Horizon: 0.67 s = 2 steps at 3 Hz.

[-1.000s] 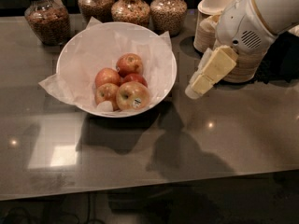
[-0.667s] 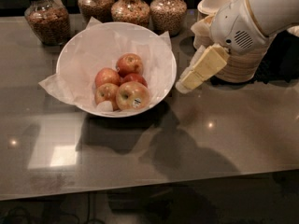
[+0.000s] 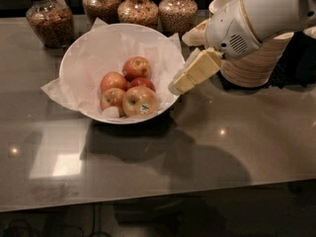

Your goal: Pick apple from white bowl

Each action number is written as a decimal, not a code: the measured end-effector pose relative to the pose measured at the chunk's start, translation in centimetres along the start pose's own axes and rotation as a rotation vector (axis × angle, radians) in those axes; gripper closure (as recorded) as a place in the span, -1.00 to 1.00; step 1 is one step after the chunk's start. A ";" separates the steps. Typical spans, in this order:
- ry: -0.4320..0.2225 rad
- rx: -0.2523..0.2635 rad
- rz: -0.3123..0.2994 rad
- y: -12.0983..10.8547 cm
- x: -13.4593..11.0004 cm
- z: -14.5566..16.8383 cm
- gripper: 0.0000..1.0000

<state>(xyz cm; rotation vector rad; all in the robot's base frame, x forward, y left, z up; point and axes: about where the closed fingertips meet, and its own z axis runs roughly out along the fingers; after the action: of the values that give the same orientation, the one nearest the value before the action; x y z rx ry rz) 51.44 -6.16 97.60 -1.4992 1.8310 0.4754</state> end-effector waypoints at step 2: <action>-0.044 -0.085 0.004 0.4 -0.2 2.8 -1.00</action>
Offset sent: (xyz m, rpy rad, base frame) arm 0.0032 0.0177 -0.0139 0.0395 0.0396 0.0545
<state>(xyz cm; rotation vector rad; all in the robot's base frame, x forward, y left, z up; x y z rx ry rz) 51.87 -4.05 95.82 -1.5296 1.8005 0.5902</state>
